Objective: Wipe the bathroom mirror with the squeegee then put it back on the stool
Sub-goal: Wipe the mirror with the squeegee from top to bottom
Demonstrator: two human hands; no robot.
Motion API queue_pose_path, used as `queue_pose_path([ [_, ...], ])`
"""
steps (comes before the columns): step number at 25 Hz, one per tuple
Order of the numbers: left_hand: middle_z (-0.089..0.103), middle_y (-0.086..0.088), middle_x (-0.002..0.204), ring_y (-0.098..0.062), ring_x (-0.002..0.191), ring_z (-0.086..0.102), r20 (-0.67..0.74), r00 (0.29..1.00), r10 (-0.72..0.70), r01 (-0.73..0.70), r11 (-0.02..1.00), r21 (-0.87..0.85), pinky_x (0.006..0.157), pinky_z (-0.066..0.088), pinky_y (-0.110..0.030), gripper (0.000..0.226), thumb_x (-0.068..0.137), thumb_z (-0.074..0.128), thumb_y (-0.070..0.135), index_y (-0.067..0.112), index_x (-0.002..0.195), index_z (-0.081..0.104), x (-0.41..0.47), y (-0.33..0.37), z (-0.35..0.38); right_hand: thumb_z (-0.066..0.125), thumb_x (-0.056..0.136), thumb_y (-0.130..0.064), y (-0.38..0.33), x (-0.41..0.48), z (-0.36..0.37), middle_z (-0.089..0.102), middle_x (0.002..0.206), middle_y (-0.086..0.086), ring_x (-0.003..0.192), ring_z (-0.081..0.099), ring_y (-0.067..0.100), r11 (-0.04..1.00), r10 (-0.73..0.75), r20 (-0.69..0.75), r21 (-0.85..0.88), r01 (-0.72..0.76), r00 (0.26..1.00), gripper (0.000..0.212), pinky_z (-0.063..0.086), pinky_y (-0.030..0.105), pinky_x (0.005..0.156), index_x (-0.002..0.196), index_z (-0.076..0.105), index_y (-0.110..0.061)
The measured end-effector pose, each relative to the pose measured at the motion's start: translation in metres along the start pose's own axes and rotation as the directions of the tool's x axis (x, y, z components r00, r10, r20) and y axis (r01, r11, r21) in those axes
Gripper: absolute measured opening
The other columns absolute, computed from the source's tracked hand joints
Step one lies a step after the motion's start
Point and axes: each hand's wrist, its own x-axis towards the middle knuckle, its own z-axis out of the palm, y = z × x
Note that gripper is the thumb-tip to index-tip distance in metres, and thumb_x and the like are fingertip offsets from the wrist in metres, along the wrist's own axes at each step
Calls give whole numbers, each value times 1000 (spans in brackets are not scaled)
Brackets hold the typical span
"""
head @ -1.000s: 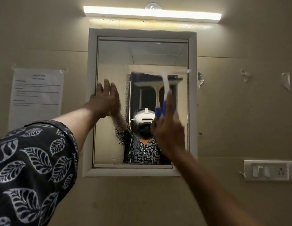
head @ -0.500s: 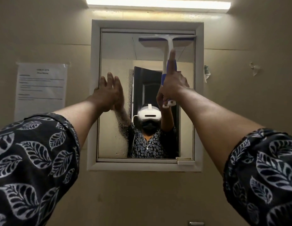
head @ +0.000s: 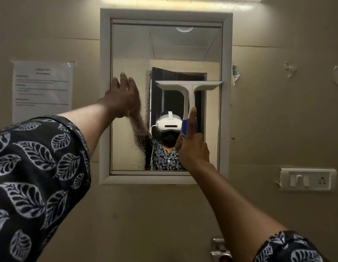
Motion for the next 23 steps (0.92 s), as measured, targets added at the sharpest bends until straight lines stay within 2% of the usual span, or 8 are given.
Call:
queue_pose_path([
  [7,-17,-24,155,-46,143,-8,-4,1000,6,-6,1000,1,116,17,-56,105,81,69,2,2,150,-11,0,0,-2,46,94,-15,16,-40,19,51,100,15,80,57,20,997,60,18,-50,-59,998,97,54,34,69,127,-40,-44],
  [11,-18,-23,156,-45,144,-9,-2,1000,1,-1,1000,5,116,17,-55,104,82,68,1,2,150,-11,-1,2,-4,46,92,-9,28,-64,28,47,113,15,66,49,8,994,90,67,-71,-85,994,97,37,19,54,132,-36,-42],
  [14,-17,-23,156,-45,144,-8,-6,1000,2,-2,1000,14,116,18,-55,104,82,69,1,2,150,-10,-2,2,-4,47,90,-5,36,-80,34,42,127,19,60,39,1,988,111,88,-113,-101,990,102,32,17,53,130,-39,-42],
  [16,-17,-23,156,-45,144,-8,-10,1000,4,-4,1000,14,116,19,-55,104,82,69,2,2,150,-10,-1,1,-3,48,89,-6,38,-89,38,47,123,19,58,37,1,982,131,84,-149,-117,988,105,35,18,54,127,-44,-41],
  [18,-17,-23,156,-45,144,-8,-12,1000,9,-9,1000,12,116,19,-55,104,82,69,4,2,150,-10,0,0,-2,47,89,-7,38,-100,43,50,116,17,63,44,9,978,149,88,-162,-133,985,106,40,23,58,124,-47,-43],
  [20,-16,-23,156,-46,144,-7,-21,1000,14,-14,1000,14,115,19,-55,104,82,69,4,2,150,-10,0,-1,0,45,90,-8,39,-111,46,50,115,18,68,46,15,975,175,99,-159,-158,980,105,37,25,60,123,-48,-44],
  [23,-16,-24,155,-46,143,-7,-34,999,25,-24,999,25,115,19,-56,103,82,68,3,2,150,-10,1,-3,2,43,90,-8,42,-123,47,50,108,13,63,40,12,974,186,110,-149,-169,976,103,35,25,59,123,-47,-42],
])
